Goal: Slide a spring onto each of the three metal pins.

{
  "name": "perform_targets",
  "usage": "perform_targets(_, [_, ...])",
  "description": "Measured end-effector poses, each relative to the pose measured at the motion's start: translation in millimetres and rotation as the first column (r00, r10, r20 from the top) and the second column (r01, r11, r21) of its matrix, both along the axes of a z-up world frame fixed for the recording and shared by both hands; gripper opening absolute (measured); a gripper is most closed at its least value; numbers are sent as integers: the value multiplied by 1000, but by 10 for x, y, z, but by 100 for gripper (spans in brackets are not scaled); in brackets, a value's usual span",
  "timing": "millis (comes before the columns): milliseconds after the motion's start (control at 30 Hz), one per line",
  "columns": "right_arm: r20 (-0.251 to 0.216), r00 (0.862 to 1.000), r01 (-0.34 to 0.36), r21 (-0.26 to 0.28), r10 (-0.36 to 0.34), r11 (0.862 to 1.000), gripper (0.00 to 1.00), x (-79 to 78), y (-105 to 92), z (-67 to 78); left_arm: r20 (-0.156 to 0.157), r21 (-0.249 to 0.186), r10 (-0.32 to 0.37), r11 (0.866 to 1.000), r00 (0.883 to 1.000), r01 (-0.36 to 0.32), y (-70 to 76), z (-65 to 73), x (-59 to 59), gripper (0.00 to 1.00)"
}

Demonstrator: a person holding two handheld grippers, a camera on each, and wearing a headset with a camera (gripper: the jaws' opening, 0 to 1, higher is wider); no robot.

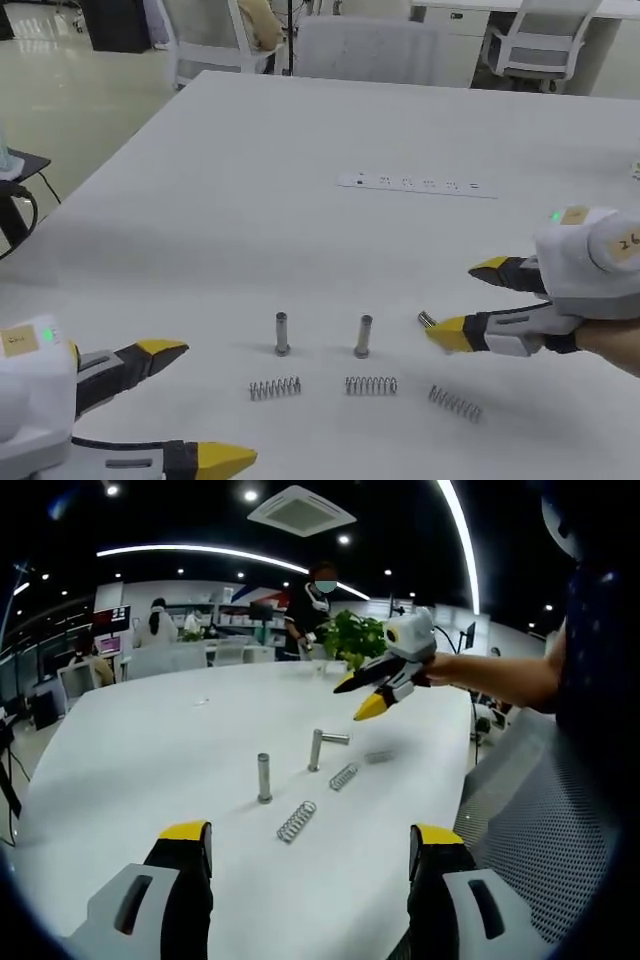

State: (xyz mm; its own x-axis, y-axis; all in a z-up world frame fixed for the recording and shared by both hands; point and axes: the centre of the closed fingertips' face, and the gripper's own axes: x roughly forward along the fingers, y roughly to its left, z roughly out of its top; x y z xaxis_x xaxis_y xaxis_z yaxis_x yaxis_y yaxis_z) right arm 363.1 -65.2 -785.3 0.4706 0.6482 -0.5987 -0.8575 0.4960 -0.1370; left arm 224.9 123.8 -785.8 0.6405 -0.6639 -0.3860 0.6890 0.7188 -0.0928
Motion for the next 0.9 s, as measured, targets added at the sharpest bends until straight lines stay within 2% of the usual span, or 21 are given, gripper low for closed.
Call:
perform_targets(200, [-41,998,36,-38,-38,999,53,103,1,-140,1,-3,5,1000,1000,-5,16,-5,7,77])
perform_targets(333, [-62,996,59,-59,-62,997,44,138,6,-218,1,-5,6,1000,1000,-6,24,-10,12,77])
perform_targets(567, [-80,993,77,-106,-86,991,33,192,38,-324,-1,-4,2,1000,1000,-2,24,-22,13,77])
perform_targets(700, [-63,993,88,-143,-98,986,28,241,50,-370,0,-5,4,1000,1000,-4,31,-21,15,77])
perform_targets(900, [-102,986,111,-161,-129,981,23,275,63,-466,0,-6,2,1000,1000,-2,28,-22,16,76])
